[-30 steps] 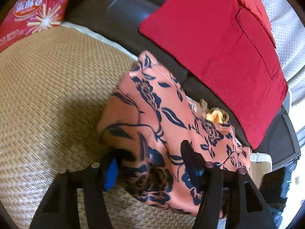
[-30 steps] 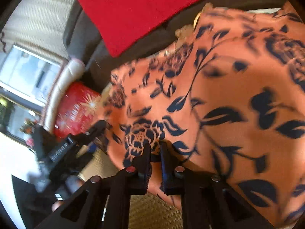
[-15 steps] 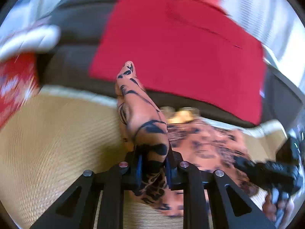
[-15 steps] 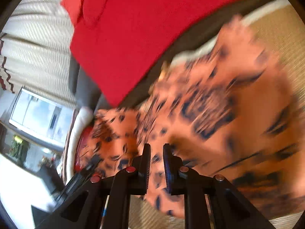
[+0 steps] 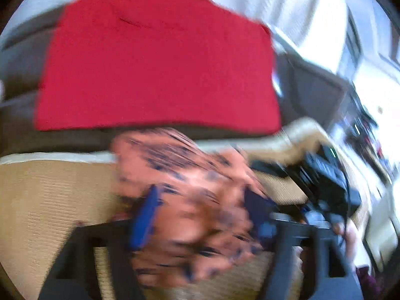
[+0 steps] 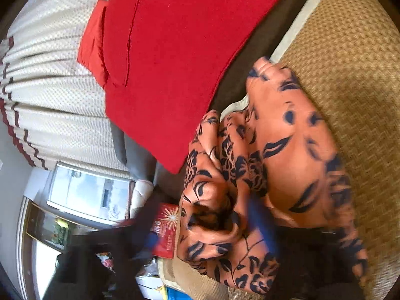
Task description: Fold small clothes
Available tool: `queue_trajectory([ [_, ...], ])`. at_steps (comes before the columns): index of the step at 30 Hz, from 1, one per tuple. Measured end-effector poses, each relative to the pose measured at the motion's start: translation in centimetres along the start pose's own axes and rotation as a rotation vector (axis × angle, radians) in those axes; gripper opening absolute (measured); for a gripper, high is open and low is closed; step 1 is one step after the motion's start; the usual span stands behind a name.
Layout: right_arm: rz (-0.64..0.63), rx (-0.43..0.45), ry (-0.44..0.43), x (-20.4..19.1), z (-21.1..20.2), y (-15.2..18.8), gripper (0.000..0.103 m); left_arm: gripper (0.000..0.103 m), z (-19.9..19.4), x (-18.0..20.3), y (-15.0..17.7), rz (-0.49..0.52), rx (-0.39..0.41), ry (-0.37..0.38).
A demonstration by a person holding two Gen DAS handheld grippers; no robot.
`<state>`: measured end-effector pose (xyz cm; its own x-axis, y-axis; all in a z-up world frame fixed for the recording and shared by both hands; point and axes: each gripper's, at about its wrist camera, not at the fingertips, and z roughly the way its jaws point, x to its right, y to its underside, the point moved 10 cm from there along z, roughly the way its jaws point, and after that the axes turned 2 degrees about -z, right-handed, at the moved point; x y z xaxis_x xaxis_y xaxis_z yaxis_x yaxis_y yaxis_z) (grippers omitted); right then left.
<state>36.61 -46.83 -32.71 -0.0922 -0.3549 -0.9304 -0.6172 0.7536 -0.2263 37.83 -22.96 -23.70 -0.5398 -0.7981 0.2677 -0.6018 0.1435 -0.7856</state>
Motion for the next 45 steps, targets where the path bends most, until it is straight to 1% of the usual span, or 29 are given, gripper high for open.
queue_trajectory([
  [1, -0.017, -0.005, 0.019, -0.2, 0.5, 0.2, 0.081, 0.080, -0.2, -1.6, -0.2, -0.038, 0.022, -0.016],
  [2, -0.022, -0.012, 0.030, -0.3, 0.9, 0.5, 0.081, 0.080, 0.2, -3.3, -0.1, -0.075, 0.013, -0.032],
  [5, -0.020, -0.030, 0.057, -0.4, 2.3, 1.3, 0.081, 0.080, 2.6, -7.6, 1.6, -0.176, -0.053, -0.073],
  [8, -0.048, -0.029, 0.076, -1.9, 4.1, 2.0, 0.081, 0.080, 5.1, -9.4, 4.1, -0.155, -0.155, -0.120],
  [9, -0.068, -0.022, 0.093, -2.2, 4.6, 2.0, 0.081, 0.080, 5.2, -9.5, 4.5, -0.142, -0.164, -0.116],
  [10, -0.108, -0.007, 0.139, -2.4, 5.3, 2.2, 0.081, 0.080, 5.0, -9.7, 4.7, -0.140, -0.165, -0.107],
  [11, -0.134, 0.003, 0.181, -2.4, 5.5, 2.1, 0.071, 0.080, 5.2, -9.5, 4.8, -0.144, -0.167, -0.096],
  [12, -0.163, 0.014, 0.232, -2.2, 5.8, 2.3, 0.036, 0.080, 5.3, -9.4, 4.7, -0.148, -0.167, -0.086],
  [13, -0.186, 0.013, 0.282, -1.9, 6.2, 2.5, 0.024, 0.080, 5.5, -9.1, 4.6, -0.147, -0.164, -0.084],
  [14, -0.198, 0.013, 0.303, -2.1, 6.3, 2.7, 0.023, 0.080, 5.4, -9.0, 4.5, -0.146, -0.159, -0.083],
  [15, -0.221, 0.044, 0.303, -2.8, 5.7, 2.6, 0.020, 0.080, 5.1, -8.9, 4.3, -0.150, -0.150, -0.077],
  [18, -0.404, 0.210, 0.293, -8.3, 1.5, 1.6, 0.016, 0.080, 4.1, -7.8, 3.7, -0.165, -0.114, -0.039],
  [20, -0.487, 0.324, 0.301, -11.0, -2.2, 1.5, 0.016, 0.080, 3.8, -6.9, 3.8, -0.139, -0.106, -0.036],
  [22, -0.506, 0.386, 0.339, -10.7, -5.3, 1.7, 0.016, 0.080, 4.8, -5.3, 4.2, -0.088, -0.118, -0.046],
  [24, -0.442, 0.352, 0.405, -7.5, -6.0, 1.7, 0.016, 0.080, 5.5, -4.2, 5.2, -0.029, -0.152, -0.065],
  [26, -0.336, 0.214, 0.502, -2.5, -4.7, 2.4, 0.019, 0.080, 6.6, -3.5, 6.3, 0.035, -0.193, -0.107],
  [27, -0.240, 0.109, 0.558, 0.6, -3.8, 3.2, 0.020, 0.080, 7.2, -3.3, 6.8, 0.054, -0.212, -0.117],
  [28, -0.179, 0.072, 0.571, 1.9, -3.6, 3.4, 0.020, 0.080, 7.5, -3.3, 7.0, 0.053, -0.219, -0.115],
  [30, -0.111, 0.086, 0.526, 2.1, -3.9, 3.1, 0.022, 0.080, 7.8, -3.5, 7.0, 0.029, -0.217, -0.110],
  [33, -0.189, 0.229, 0.602, -0.1, -6.3, 0.9, 0.023, 0.080, 8.2, -3.4, 6.9, 0.041, -0.222, -0.104],
  [34, -0.219, 0.278, 0.599, -1.2, -7.1, 0.1, 0.023, 0.080, 8.4, -3.5, 6.9, 0.042, -0.222, -0.102],
  [35, -0.235, 0.304, 0.581, -2.2, -7.3, -0.5, 0.029, 0.080, 8.6, -3.5, 6.9, 0.042, -0.225, -0.098],
  [36, -0.254, 0.316, 0.558, -3.2, -7.0, -0.9, 0.060, 0.080, 8.9, -3.6, 6.9, 0.042, -0.227, -0.097],
  [37, -0.273, 0.305, 0.549, -4.1, -6.1, -1.4, 0.080, 0.080, 8.9, -3.4, 6.8, 0.043, -0.230, -0.094],
  [38, -0.303, 0.297, 0.532, -5.0, -5.1, -1.8, 0.092, 0.080, 9.0, -3.4, 6.8, 0.043, -0.232, -0.091],
  [40, -0.371, 0.278, 0.495, -6.1, -3.0, -2.7, 0.091, 0.081, 9.3, -3.4, 7.0, 0.037, -0.238, -0.086],
  [41, -0.391, 0.240, 0.528, -6.0, -1.5, -2.9, 0.091, 0.081, 9.4, -3.4, 7.1, 0.036, -0.239, -0.085],
  [44, -0.438, 0.099, 0.686, -3.9, 3.4, -4.4, 0.089, 0.081, 9.6, -3.5, 6.9, 0.048, -0.238, -0.087],
  [45, -0.452, 0.073, 0.728, -3.1, 4.2, -4.9, 0.084, 0.081, 9.2, -3.2, 6.9, 0.054, -0.237, -0.087],
])
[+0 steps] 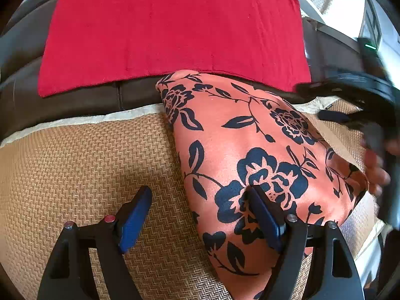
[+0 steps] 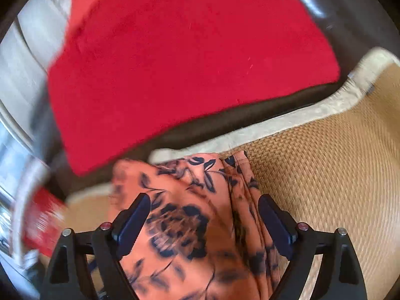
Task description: Fold small clothes
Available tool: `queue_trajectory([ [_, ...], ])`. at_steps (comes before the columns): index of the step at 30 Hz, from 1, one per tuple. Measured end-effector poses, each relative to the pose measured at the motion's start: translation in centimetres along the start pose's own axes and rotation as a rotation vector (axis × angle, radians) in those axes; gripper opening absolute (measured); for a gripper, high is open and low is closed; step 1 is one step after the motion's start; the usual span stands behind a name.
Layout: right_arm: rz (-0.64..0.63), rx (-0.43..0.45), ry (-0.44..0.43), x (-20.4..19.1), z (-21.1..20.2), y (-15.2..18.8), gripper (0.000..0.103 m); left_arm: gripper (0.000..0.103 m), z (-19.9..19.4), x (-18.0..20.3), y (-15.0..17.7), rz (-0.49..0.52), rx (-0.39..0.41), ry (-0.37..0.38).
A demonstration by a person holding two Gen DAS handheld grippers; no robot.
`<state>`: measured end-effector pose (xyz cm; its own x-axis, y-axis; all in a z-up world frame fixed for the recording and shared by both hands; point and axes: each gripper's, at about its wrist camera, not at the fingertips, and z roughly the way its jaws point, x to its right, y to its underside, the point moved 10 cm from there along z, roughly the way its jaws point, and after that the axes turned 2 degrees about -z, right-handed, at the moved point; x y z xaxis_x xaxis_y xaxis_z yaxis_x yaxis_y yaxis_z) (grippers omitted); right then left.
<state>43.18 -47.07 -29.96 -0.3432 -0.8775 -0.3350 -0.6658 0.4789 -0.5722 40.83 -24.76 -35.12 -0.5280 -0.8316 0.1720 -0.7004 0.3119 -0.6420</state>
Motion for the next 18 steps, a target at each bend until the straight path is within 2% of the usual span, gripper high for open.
queue_trajectory([
  [1, -0.021, -0.031, 0.034, -0.4, 1.5, -0.2, 0.077, 0.081, 0.1, 0.0, 0.0, 0.003, -0.001, 0.000],
  [2, -0.036, -0.073, 0.048, 0.0, 2.6, 0.0, 0.059, 0.081, 0.1, -0.1, -0.1, 0.003, -0.002, 0.001],
  [3, -0.048, -0.139, 0.057, -0.5, 4.2, 0.6, 0.035, 0.081, 0.1, -0.1, -0.1, 0.003, -0.004, 0.002],
  [4, -0.068, -0.176, 0.078, -0.9, 5.0, 1.2, 0.026, 0.082, 0.2, -0.1, -0.2, 0.001, -0.007, 0.007],
  [6, -0.119, -0.167, 0.115, -1.6, 4.9, 1.3, 0.015, 0.083, 0.3, -0.3, -0.2, -0.007, -0.011, 0.015],
  [10, -0.059, -0.047, 0.107, 0.0, 1.7, -0.8, 0.013, 0.083, 0.1, -0.3, -0.2, -0.015, -0.013, 0.021],
  [12, -0.028, -0.062, 0.125, 1.1, 2.8, -0.3, 0.013, 0.084, 0.1, -0.1, -0.2, -0.008, -0.007, 0.018],
  [14, -0.012, -0.116, 0.167, 2.7, 5.7, 1.6, 0.014, 0.084, -0.1, 0.2, -0.1, 0.013, 0.003, 0.007],
  [16, 0.006, -0.052, 0.136, 3.4, 6.6, 1.1, 0.017, 0.084, -0.6, 0.3, 0.0, 0.039, 0.017, -0.027],
  [18, 0.044, -0.026, 0.078, 3.1, 5.3, 0.7, 0.020, 0.084, -0.8, 0.3, 0.1, 0.060, 0.025, -0.046],
])
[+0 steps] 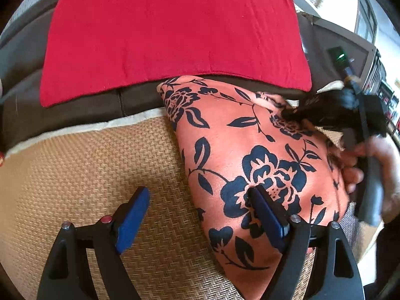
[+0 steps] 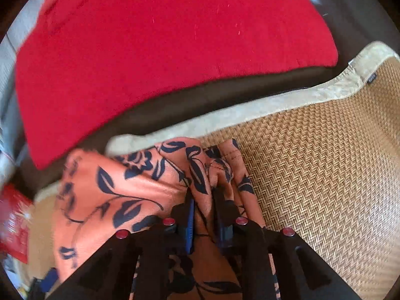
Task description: Fold small clothes
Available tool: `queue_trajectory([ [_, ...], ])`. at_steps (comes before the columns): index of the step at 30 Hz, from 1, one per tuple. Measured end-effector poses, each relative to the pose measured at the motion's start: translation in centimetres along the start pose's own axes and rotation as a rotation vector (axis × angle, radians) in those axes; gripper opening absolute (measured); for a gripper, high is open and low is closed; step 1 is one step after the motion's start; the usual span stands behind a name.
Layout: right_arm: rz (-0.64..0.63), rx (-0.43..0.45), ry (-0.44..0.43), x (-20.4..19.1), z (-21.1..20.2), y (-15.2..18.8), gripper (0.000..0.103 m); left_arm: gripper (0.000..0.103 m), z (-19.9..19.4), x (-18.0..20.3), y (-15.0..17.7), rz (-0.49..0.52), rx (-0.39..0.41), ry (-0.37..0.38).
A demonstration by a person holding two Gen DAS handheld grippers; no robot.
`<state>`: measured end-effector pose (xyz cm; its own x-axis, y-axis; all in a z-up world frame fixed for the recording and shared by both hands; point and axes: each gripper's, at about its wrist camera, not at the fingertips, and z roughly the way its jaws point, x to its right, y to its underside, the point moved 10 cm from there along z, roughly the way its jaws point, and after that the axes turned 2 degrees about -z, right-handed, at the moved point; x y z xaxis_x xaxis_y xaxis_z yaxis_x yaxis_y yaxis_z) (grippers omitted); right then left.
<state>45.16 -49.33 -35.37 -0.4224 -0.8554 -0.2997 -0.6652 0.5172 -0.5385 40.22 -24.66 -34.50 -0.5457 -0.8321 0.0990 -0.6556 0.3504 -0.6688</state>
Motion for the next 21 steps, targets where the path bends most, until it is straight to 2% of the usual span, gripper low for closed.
queue_trajectory([
  [2, 0.040, 0.003, -0.039, 0.4, -1.5, 0.0, 0.022, 0.085, 0.0, 0.1, 0.0, 0.009, 0.004, -0.014],
  [5, 0.083, 0.071, -0.091, 0.2, -5.3, -0.1, 0.023, 0.085, 0.0, 0.1, 0.0, 0.021, 0.012, -0.030],
  [9, 0.026, 0.100, -0.148, -2.7, -8.4, 1.3, 0.023, 0.085, -0.8, 0.7, 0.1, 0.033, 0.022, -0.048],
  [12, -0.003, 0.068, -0.153, -4.2, -7.9, 2.9, 0.023, 0.085, -0.9, 0.9, 0.1, 0.042, 0.031, -0.062],
  [13, -0.004, 0.051, -0.158, -4.6, -7.0, 3.6, 0.023, 0.085, -1.1, 0.8, 0.2, 0.044, 0.033, -0.065],
  [15, -0.004, -0.026, -0.103, -3.8, -3.5, 5.2, 0.024, 0.085, -1.0, 0.9, 0.1, 0.049, 0.041, -0.069],
  [16, 0.011, -0.028, -0.115, -3.3, -2.6, 5.8, 0.024, 0.085, -0.9, 0.8, 0.0, 0.055, 0.047, -0.077],
  [17, 0.027, 0.021, -0.140, -3.2, -2.7, 5.5, 0.024, 0.086, -1.1, 0.9, 0.1, 0.060, 0.050, -0.082],
  [21, 0.044, 0.001, -0.155, -3.8, -3.4, 4.7, 0.023, 0.088, -1.5, 0.8, 0.0, 0.062, 0.052, -0.094],
])
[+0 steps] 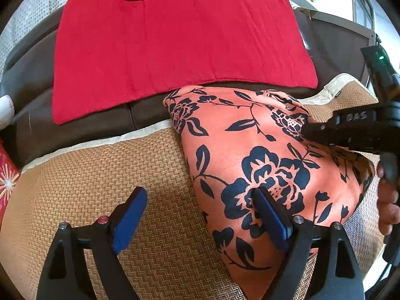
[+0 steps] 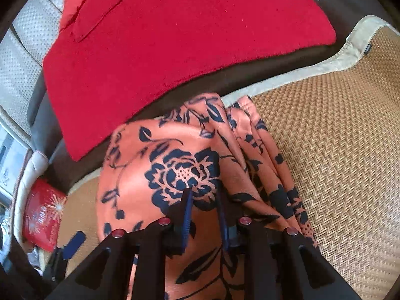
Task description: Fold small clothes
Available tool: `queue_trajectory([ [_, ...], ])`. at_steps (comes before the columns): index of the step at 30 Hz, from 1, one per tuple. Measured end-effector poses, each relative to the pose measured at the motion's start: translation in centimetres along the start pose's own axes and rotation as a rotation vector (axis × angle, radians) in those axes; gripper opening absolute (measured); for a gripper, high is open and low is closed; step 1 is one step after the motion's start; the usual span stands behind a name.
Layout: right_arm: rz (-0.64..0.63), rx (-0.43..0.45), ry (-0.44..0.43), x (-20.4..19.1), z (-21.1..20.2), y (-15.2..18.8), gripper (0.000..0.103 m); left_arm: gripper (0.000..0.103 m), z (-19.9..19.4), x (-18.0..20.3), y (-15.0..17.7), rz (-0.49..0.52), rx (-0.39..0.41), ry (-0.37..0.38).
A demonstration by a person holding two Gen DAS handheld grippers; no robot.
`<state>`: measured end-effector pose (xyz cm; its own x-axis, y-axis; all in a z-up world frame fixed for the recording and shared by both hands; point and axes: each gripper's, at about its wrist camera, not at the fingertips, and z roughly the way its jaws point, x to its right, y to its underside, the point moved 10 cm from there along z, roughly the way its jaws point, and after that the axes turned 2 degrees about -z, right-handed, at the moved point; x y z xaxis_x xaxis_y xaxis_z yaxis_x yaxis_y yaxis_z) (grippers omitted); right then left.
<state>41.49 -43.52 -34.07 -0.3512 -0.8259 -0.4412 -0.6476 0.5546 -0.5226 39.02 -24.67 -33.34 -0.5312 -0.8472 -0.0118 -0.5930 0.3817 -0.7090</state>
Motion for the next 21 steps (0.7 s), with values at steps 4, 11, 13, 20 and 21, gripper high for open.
queue_trajectory([
  [4, 0.006, 0.018, -0.044, -0.3, -2.6, -0.3, 0.025, 0.088, 0.0, -0.2, -0.3, -0.001, 0.002, -0.012],
  [11, -0.029, -0.063, -0.098, -2.0, 0.4, 1.9, 0.025, 0.088, -1.2, -3.7, -1.3, -0.023, 0.047, -0.188],
  [13, -0.059, -0.056, -0.072, -2.6, 0.5, 1.8, 0.025, 0.088, -1.1, -5.2, -1.2, -0.051, 0.043, -0.233],
  [20, -0.015, -0.059, -0.109, -3.1, 0.9, 1.9, 0.026, 0.088, -1.8, -10.8, -1.2, -0.160, 0.034, -0.354],
  [21, -0.016, -0.057, -0.106, -3.2, 1.0, 1.9, 0.026, 0.088, -1.7, -11.7, -0.9, -0.184, 0.016, -0.374],
])
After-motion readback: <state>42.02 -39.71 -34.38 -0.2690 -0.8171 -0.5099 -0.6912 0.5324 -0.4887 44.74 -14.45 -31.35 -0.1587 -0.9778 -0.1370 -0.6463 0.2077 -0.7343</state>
